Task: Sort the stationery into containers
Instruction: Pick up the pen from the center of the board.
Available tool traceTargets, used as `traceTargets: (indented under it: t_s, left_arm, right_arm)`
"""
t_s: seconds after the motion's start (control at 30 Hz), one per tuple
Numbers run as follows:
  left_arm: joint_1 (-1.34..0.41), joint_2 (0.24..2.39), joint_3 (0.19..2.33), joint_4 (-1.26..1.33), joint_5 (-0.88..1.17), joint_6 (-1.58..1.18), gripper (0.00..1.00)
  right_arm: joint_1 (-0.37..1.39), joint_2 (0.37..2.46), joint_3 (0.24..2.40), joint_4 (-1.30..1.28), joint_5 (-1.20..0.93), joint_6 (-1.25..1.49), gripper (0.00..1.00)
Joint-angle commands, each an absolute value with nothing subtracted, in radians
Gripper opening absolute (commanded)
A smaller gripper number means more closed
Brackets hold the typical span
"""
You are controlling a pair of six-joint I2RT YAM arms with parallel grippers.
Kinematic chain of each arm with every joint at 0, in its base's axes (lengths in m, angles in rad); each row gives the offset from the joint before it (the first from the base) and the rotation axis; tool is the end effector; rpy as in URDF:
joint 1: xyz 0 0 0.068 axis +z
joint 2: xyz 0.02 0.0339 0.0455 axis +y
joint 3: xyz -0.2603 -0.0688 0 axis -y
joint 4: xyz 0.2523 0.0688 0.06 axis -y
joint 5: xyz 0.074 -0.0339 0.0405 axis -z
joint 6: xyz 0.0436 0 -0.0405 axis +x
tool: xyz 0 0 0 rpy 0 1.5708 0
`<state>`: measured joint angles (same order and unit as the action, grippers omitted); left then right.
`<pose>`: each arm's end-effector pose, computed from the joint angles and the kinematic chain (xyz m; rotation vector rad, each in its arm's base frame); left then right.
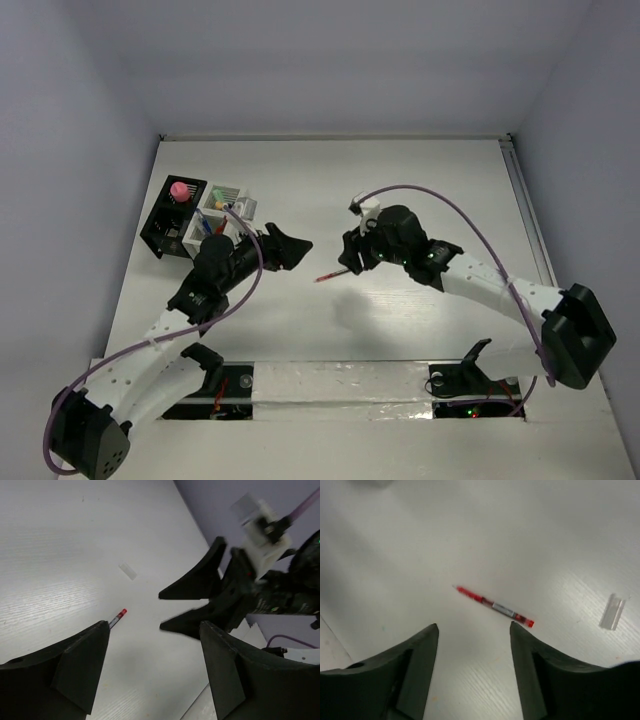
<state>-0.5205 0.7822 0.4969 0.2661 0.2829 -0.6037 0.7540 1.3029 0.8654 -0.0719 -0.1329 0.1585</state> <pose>0.1763 -0.1151 0.2813 0.1651 1.6933 -1.0840 0.2201 0.2146 0.2548 -0.7107 2.0298 0.6840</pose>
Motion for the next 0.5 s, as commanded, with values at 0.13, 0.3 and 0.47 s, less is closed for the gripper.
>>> traceTargets:
  t_s: [0.13,0.3,0.47]
  left_arm:
    - [-0.531,0.69,0.56,0.25,0.195,-0.582,0.78]
    - [-0.531,0.623,0.604,0.164,0.172,-0.516,0.83]
    - [-0.531,0.577,0.623,0.095,0.153,-0.485,0.89]
  right_arm:
    - [0.762,1.478,1.044,-0.278,-0.318,-0.184,0.79]
    - [0.762,1.675,1.215,-0.446,-0.275,-0.265,0.81]
    - [0.773,1.868,1.354,-0.586,-0.219,-0.311,0.82]
